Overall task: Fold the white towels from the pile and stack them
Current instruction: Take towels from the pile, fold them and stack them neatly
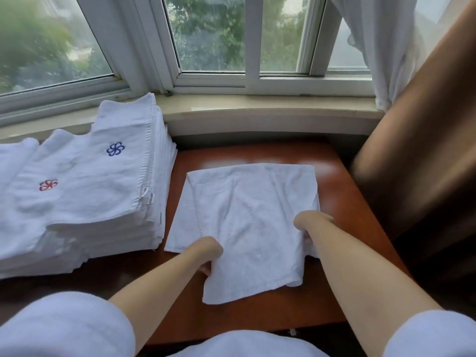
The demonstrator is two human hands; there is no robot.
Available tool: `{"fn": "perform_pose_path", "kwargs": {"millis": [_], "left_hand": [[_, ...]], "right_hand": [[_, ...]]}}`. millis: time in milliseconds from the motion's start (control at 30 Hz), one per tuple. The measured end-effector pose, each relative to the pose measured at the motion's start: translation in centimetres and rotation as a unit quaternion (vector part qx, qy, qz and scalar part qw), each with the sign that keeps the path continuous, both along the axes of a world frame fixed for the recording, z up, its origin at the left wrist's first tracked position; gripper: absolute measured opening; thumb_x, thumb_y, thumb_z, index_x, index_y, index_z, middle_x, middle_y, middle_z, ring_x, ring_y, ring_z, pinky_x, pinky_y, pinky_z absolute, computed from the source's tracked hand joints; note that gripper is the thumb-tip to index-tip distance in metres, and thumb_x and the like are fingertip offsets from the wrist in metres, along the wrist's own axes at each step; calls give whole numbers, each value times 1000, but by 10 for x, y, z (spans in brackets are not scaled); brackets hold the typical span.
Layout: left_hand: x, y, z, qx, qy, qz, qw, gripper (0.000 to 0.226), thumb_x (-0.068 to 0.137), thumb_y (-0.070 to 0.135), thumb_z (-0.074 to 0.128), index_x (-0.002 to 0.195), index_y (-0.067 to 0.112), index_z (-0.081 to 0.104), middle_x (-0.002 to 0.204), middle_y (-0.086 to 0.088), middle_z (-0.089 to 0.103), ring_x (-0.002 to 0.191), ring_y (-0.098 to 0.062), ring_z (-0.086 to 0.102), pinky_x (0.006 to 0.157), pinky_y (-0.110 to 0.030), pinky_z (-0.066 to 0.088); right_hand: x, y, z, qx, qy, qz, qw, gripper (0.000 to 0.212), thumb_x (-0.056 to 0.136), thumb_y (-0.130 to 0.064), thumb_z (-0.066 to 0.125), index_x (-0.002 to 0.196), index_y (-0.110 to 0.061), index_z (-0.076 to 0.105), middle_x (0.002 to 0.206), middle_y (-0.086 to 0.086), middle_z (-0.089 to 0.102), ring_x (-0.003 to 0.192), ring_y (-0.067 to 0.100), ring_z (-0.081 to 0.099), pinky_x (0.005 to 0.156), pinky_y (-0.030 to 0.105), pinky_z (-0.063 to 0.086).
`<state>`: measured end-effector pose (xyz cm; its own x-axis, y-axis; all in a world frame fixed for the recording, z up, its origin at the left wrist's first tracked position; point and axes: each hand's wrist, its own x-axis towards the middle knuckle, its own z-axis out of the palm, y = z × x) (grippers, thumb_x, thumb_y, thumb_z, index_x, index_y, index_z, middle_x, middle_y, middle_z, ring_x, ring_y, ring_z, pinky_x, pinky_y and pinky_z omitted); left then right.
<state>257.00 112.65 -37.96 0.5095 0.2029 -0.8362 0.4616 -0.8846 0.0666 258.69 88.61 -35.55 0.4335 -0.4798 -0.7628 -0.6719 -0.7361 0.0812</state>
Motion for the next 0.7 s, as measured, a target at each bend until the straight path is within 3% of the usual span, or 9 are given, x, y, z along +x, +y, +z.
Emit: {"fn": "perform_pose_path", "kwargs": {"millis": [100, 167, 267, 333, 367, 467, 533, 633, 700], "left_hand": [[39, 10, 43, -138, 76, 59, 986, 12, 78, 18, 47, 75, 7, 51, 59, -6, 54, 51, -18, 57, 47, -18, 39], [72, 20, 71, -308, 61, 151, 937, 13, 77, 21, 48, 71, 10, 49, 62, -4, 47, 56, -17, 49, 59, -24, 39], [122, 28, 96, -554, -139, 385, 725, 17, 90, 19, 42, 81, 10, 54, 81, -7, 52, 76, -21, 53, 79, -32, 42], [147, 24, 102, -628, -210, 445, 604, 19, 96, 17, 40, 92, 14, 58, 99, -4, 59, 94, -22, 57, 92, -36, 44], [156, 22, 99, -618, -237, 428, 615, 20, 97, 15, 40, 100, 17, 59, 106, -2, 60, 99, -21, 57, 92, -37, 45], [163, 21, 59, -371, -370, 249, 815, 33, 91, 1, 45, 118, 11, 60, 119, -9, 62, 102, -27, 59, 87, -38, 48], [147, 26, 21, -186, -380, 122, 898, 35, 86, 2, 52, 120, 9, 59, 121, -15, 59, 105, -32, 58, 83, -35, 48], [119, 33, -21, -71, -314, 5, 947, 45, 82, 16, 66, 123, 10, 48, 121, -15, 49, 97, -31, 58, 70, -32, 45], [103, 36, -36, -29, -344, -79, 935, 49, 80, 16, 67, 123, 14, 43, 126, -10, 38, 90, -28, 56, 62, -33, 45]], "right_hand": [[24, -1, 24, 188, -98, -223, 951, 31, 89, -16, 33, 59, -13, 41, 45, 0, 43, 33, 12, 36, 42, 14, 32], [42, -3, 33, 313, -248, -365, 841, 30, 89, -14, 33, 62, -14, 45, 43, -1, 44, 34, 9, 41, 38, 12, 35], [73, -8, 46, 464, -437, -446, 628, 28, 97, -30, 38, 97, -17, 62, 91, -2, 67, 91, 16, 62, 76, 26, 48], [90, -15, 44, 485, -485, -423, 592, 46, 99, -48, 34, 137, -24, 46, 134, -5, 49, 127, 15, 44, 106, 37, 33], [98, -18, 38, 465, -496, -404, 612, 53, 99, -49, 33, 145, -24, 36, 143, -4, 41, 134, 16, 38, 112, 40, 27], [110, -29, -3, 303, -491, -343, 741, 49, 99, -37, 43, 144, -17, 39, 146, 9, 41, 132, 30, 41, 111, 43, 33], [103, -31, -30, 157, -433, -302, 835, 46, 93, -26, 50, 137, -17, 45, 141, 14, 41, 125, 34, 44, 102, 37, 40], [80, -34, -54, 49, -380, -160, 910, 37, 88, -13, 50, 125, -15, 52, 136, 12, 37, 114, 34, 49, 90, 35, 44], [68, -34, -64, 42, -375, -30, 926, 32, 89, -13, 50, 121, -14, 53, 134, 7, 41, 113, 30, 49, 86, 32, 42]]}}
